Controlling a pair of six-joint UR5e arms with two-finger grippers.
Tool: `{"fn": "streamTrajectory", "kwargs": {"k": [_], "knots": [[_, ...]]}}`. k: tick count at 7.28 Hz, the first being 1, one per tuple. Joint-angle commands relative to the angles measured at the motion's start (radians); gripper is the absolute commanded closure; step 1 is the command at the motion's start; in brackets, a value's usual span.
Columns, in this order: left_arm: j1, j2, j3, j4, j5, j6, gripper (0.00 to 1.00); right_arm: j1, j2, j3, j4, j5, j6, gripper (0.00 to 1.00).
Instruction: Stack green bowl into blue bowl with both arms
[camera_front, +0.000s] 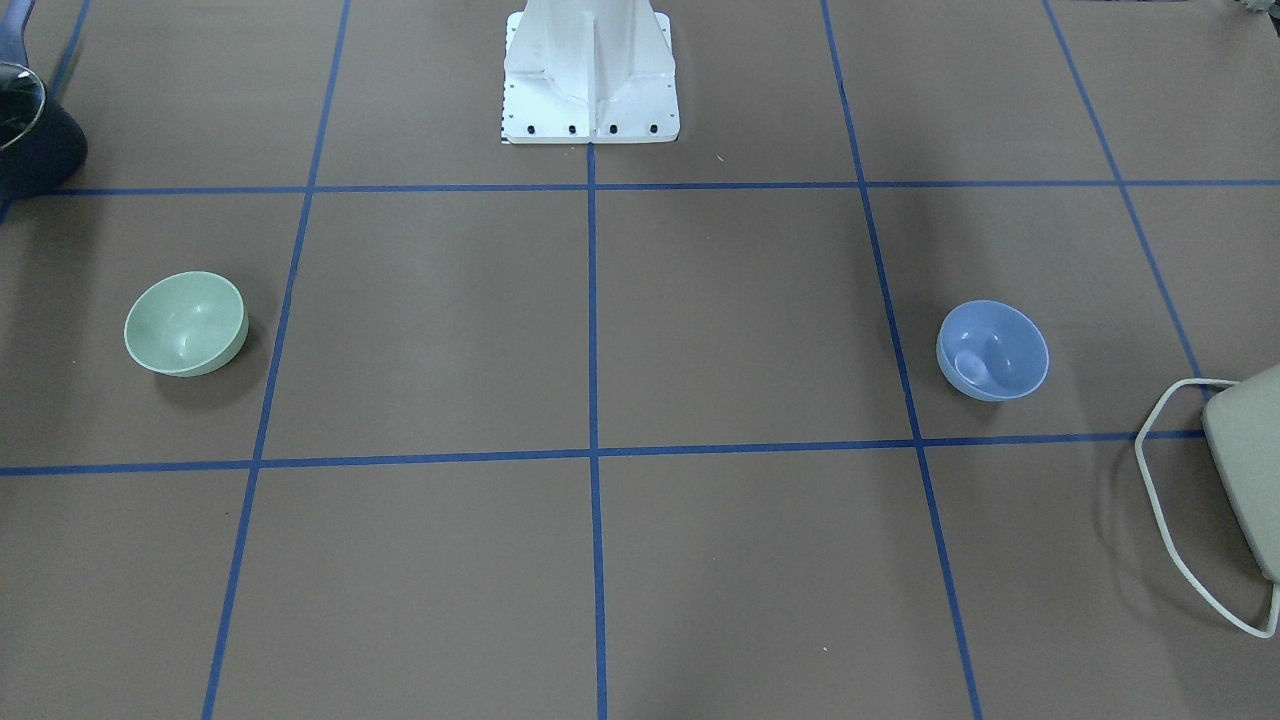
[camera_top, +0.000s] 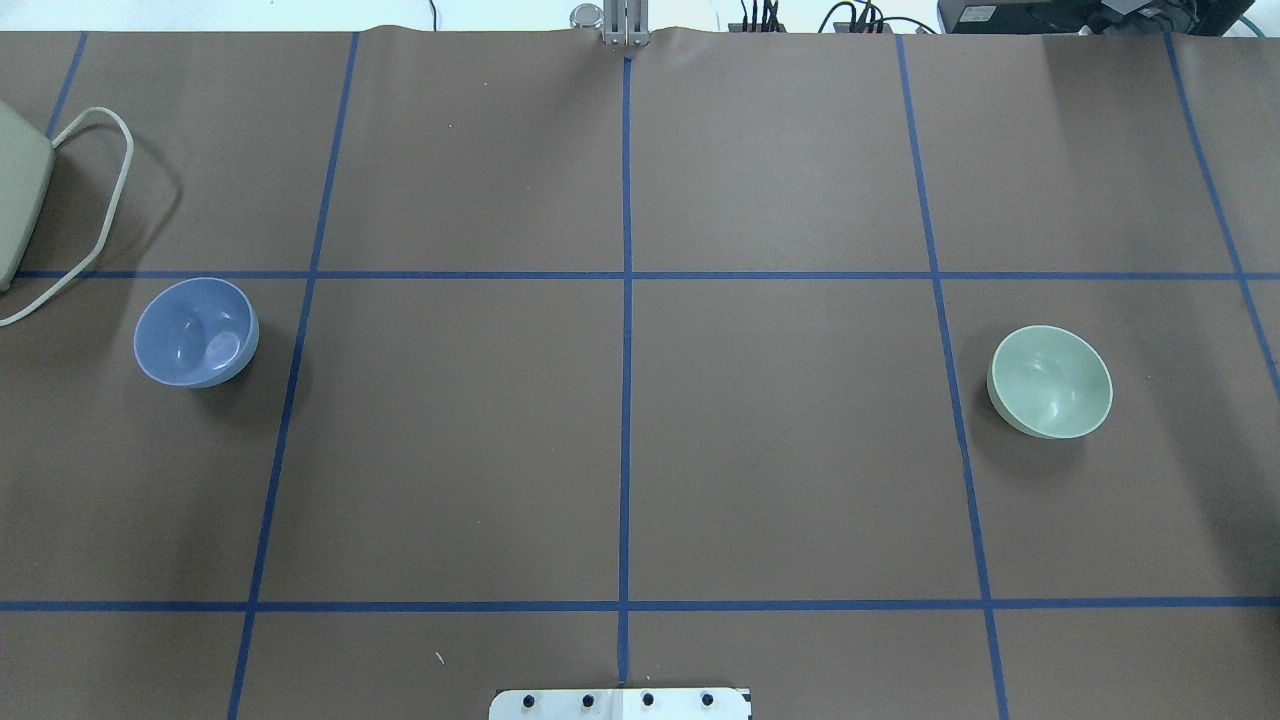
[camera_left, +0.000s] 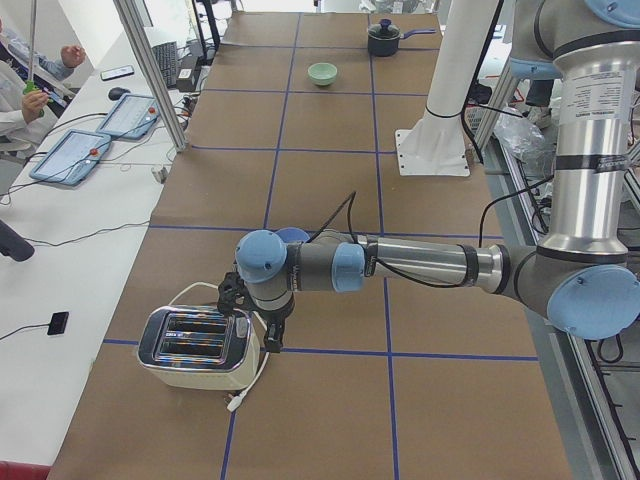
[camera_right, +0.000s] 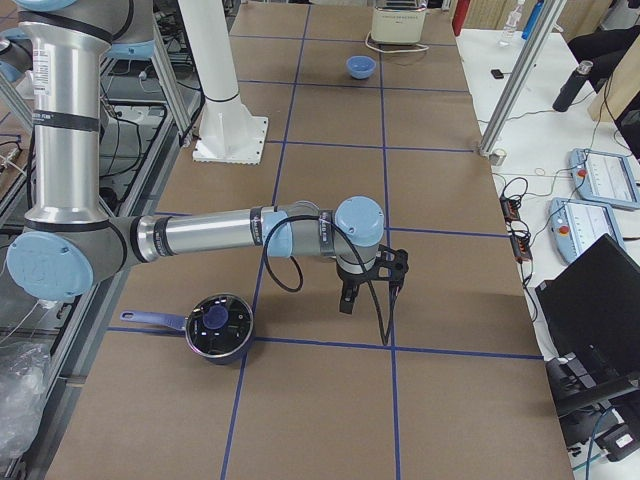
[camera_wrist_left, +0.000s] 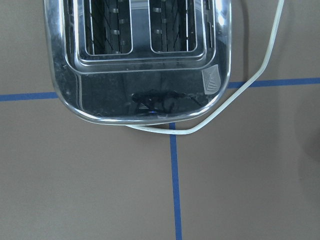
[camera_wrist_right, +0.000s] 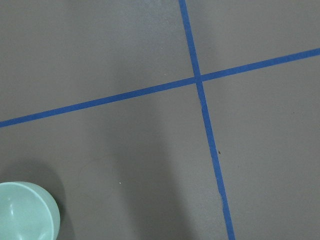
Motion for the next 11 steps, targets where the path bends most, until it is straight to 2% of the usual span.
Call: {"fn": "streamTrajectory", "kwargs": {"k": [1,2,3,4,6,8,9,11], "knots": [[0.002,-0.002,-0.017,0.002,-0.002,-0.004,0.00,0.000,0.023,0.005,-0.002,0.002,-0.005,0.00],[0.005,-0.012,-0.023,0.006,-0.005,-0.004,0.00,0.000,0.036,0.008,0.000,0.002,0.005,0.00],[0.008,-0.012,-0.035,0.009,-0.053,-0.007,0.00,0.000,0.045,0.008,0.000,0.002,0.004,0.00],[0.009,-0.017,-0.052,0.005,-0.087,-0.068,0.00,-0.020,0.077,0.006,0.000,0.004,0.001,0.00],[0.061,-0.023,-0.147,0.000,-0.092,-0.215,0.00,-0.043,0.106,0.020,0.000,0.018,0.004,0.00],[0.177,-0.099,-0.141,-0.041,-0.091,-0.288,0.01,-0.099,0.178,0.023,0.000,0.016,0.002,0.00],[0.199,-0.126,-0.138,-0.043,-0.091,-0.288,0.01,-0.148,0.186,0.013,0.000,0.010,0.005,0.00],[0.224,-0.204,-0.054,-0.051,-0.089,-0.305,0.00,-0.161,0.186,0.025,0.002,0.009,0.004,0.00]]}}
